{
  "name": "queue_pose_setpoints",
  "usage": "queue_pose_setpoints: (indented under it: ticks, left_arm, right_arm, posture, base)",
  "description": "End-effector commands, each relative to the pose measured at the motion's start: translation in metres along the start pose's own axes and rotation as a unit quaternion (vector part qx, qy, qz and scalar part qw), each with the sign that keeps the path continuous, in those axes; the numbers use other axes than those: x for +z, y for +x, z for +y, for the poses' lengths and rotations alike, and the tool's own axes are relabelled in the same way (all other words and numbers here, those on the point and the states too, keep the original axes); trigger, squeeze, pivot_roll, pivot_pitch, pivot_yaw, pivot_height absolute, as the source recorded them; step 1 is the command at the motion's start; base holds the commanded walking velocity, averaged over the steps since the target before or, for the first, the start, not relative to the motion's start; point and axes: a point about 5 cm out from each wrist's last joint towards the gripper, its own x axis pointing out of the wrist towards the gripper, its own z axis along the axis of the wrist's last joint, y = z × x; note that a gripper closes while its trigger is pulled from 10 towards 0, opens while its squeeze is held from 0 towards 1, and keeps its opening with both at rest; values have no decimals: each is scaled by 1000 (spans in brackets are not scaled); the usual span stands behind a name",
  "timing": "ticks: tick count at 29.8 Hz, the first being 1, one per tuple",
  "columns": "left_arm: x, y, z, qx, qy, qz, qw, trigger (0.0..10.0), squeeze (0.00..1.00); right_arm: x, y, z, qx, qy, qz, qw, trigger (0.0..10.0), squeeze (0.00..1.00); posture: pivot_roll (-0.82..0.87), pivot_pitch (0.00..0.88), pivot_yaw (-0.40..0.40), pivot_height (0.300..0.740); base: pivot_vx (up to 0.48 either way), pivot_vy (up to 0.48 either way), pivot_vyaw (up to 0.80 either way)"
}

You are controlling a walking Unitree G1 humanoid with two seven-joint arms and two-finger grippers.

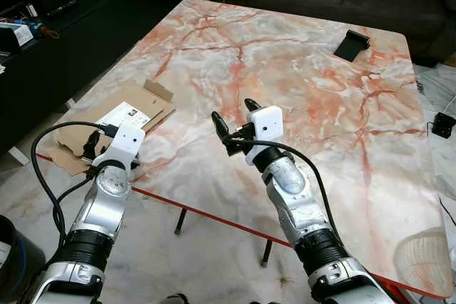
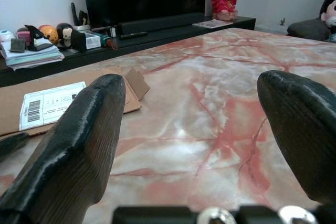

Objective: Picking trash to rubbish bin

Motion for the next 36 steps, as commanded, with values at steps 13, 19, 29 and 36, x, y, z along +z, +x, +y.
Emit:
queue_pose_setpoints:
  ticks: [13, 19, 29, 36]
  left_arm:
    - [-7, -1, 2, -9, -15, 16, 1000, 10000, 0]
    - [-8, 0, 2, -10, -16, 21, 1000, 10000, 0]
    - [-13, 3, 16, 28, -71, 37, 996, 10000, 0]
    - [-12, 5, 31, 65, -134, 38, 988, 10000, 0]
  right_arm:
    - [1, -1, 0, 2, 0, -2, 1000, 10000, 0]
    - [1, -1, 0, 2, 1, -2, 1000, 10000, 0]
    - [2, -1, 0, 1, 0, -3, 1000, 10000, 0]
    - [1, -1, -1, 1, 0, -3, 1000, 10000, 0]
  posture:
    - [145, 151, -36, 740]
    - [147, 149, -36, 740]
    - [146, 150, -35, 740]
    - [144, 150, -36, 740]
  base:
    - [0, 0, 0]
    - [0, 0, 0]
    - [0, 0, 0]
    - [0, 0, 0]
